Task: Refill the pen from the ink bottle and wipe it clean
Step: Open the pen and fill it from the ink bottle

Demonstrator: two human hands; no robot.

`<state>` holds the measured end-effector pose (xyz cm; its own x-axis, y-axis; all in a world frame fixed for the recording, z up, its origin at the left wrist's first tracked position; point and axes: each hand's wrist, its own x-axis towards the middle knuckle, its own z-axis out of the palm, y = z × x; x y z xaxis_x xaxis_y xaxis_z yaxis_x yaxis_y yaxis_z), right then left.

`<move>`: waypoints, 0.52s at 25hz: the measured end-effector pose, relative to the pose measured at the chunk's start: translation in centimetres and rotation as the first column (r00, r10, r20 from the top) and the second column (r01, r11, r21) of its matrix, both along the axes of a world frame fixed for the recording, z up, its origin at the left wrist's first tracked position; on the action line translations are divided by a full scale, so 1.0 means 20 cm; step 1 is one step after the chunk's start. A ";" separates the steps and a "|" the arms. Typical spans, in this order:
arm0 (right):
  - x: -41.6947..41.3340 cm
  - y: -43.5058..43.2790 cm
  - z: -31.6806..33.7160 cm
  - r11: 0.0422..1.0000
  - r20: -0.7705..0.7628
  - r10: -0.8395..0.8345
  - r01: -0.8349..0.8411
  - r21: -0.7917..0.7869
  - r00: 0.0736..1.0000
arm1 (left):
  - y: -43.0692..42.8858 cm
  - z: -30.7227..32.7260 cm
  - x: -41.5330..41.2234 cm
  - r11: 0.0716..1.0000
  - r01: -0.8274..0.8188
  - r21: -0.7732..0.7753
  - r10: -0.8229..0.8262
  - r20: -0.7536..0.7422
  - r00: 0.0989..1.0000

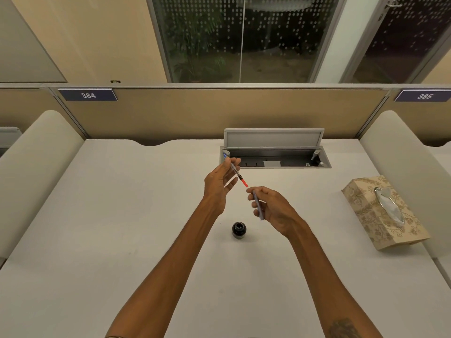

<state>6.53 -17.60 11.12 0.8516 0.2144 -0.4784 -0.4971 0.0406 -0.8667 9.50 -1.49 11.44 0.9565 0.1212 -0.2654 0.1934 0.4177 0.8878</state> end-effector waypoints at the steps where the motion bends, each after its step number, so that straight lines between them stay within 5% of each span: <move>1: 0.00 0.01 0.01 0.999 0.025 -0.051 0.052 -0.011 0.998 | -0.01 -0.01 -0.01 1.000 -0.008 -0.013 0.008 -0.011 1.000; 7: -0.03 0.05 0.01 0.962 0.303 -0.156 0.214 -0.169 0.940 | -0.10 -0.05 -0.08 0.987 -0.079 -0.139 0.059 -0.147 0.987; 13: -0.04 -0.01 -0.06 0.905 0.072 -0.424 0.425 0.000 0.903 | -0.12 -0.12 -0.14 0.992 0.002 -0.128 -0.028 -0.209 0.977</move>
